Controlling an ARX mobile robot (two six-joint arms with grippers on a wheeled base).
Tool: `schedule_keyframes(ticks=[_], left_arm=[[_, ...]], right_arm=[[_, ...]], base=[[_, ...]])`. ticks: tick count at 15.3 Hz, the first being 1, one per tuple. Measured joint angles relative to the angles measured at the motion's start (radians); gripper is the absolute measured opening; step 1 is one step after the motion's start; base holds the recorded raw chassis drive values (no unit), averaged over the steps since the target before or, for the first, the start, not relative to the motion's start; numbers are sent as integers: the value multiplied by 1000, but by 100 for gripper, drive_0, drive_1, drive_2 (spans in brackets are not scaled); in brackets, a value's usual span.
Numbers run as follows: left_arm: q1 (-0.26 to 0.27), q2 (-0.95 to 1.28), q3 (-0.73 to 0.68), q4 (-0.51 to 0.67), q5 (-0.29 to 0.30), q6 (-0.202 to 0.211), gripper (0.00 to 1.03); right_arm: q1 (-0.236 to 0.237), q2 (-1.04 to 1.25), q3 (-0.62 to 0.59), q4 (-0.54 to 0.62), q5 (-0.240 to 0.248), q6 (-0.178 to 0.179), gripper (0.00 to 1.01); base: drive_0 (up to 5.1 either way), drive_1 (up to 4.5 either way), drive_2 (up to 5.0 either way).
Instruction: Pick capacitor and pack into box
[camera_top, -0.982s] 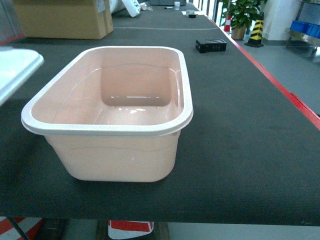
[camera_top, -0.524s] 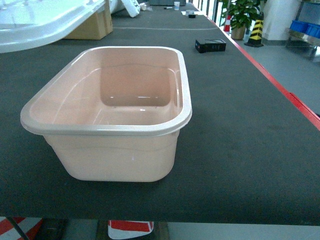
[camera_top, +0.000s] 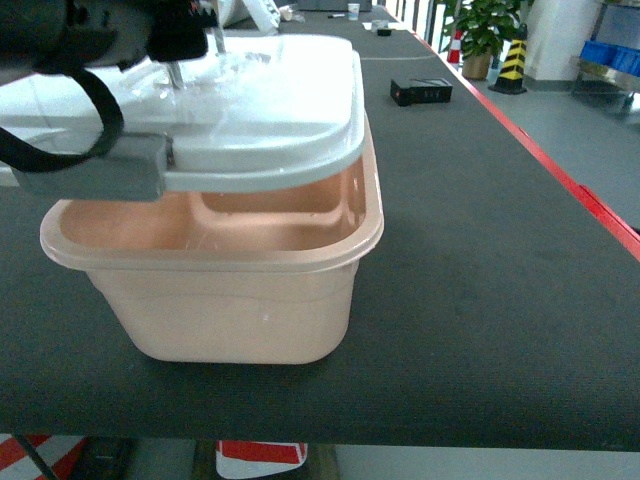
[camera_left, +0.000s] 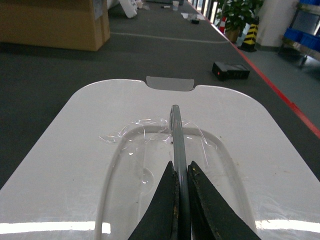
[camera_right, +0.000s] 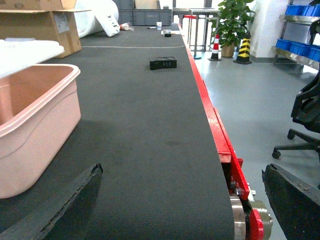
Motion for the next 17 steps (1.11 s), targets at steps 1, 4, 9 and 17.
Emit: schedule_keyframes(ticks=[1, 4, 9, 17], left_arm=[[-12, 29, 6, -1, -13, -7, 2], [-31, 98, 50, 11, -34, -12, 2], [-35, 168, 60, 16, -43, -26, 2], [-23, 171, 60, 68, -37, -23, 60]], right_arm=[[0, 0, 0, 0, 0, 0, 98], [0, 0, 0, 0, 0, 0, 98], [0, 0, 0, 0, 0, 0, 98], [0, 0, 0, 0, 0, 0, 98]], base=[[0, 0, 0], [0, 0, 0], [0, 0, 0], [0, 0, 0]])
